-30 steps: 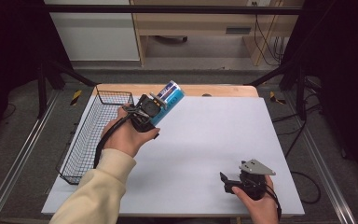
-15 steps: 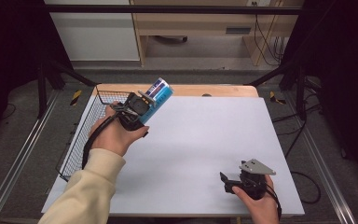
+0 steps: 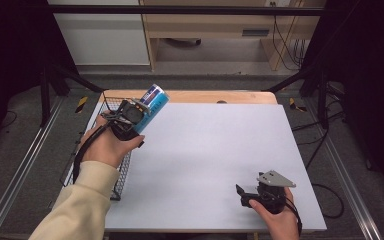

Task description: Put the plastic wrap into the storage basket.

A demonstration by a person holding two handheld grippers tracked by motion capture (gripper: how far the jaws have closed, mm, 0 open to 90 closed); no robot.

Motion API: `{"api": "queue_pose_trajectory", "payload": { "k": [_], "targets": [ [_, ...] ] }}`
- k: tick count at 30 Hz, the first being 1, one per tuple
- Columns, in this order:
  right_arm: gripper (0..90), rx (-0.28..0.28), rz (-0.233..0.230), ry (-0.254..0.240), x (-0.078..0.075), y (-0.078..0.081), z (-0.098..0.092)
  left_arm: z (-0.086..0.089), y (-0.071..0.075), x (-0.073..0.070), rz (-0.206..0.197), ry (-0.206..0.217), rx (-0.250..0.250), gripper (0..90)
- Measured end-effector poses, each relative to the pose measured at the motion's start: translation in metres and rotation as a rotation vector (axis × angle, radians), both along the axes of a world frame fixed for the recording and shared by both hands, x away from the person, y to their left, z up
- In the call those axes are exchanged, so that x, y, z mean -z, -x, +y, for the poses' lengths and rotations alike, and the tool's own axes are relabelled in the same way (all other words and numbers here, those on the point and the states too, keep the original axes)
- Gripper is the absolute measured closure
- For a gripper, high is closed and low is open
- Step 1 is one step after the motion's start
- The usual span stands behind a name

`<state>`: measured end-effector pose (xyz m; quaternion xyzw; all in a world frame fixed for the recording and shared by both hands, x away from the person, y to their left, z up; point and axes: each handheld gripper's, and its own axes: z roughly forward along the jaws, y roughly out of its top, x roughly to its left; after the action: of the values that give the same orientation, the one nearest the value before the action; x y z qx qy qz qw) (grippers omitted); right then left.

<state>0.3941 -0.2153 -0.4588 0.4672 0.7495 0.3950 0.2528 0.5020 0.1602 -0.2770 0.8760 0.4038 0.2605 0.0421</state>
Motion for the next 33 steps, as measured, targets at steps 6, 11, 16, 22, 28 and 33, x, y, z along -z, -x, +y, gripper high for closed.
{"api": "queue_pose_trajectory", "payload": {
  "k": [6, 11, 16, 22, 28, 33],
  "targets": [
    [10.3, -0.003, -0.001, 0.002, 0.0, 0.0, 0.0, 0.009, 0.0, 0.004, 0.004, -0.011, -0.017, 31.9],
    [10.1, -0.001, 0.006, 0.001, 0.001, 0.0, 0.001, 0.015, 0.0, 0.007, 0.009, -0.016, -0.033, 31.9],
    [10.2, -0.003, 0.001, -0.001, 0.001, 0.0, 0.0, 0.019, -0.001, 0.008, 0.008, -0.019, -0.041, 31.9],
    [10.1, -0.001, 0.005, 0.002, 0.001, 0.0, 0.001, 0.023, -0.001, 0.011, 0.018, -0.016, -0.051, 31.9],
    [10.1, -0.001, 0.006, 0.0, 0.001, 0.0, 0.001, 0.028, 0.0, 0.01, 0.02, -0.015, -0.06, 31.9],
    [10.1, 0.0, 0.007, 0.001, 0.001, 0.0, 0.001, 0.032, 0.001, 0.012, 0.023, -0.01, -0.066, 31.9]
  ]
}}
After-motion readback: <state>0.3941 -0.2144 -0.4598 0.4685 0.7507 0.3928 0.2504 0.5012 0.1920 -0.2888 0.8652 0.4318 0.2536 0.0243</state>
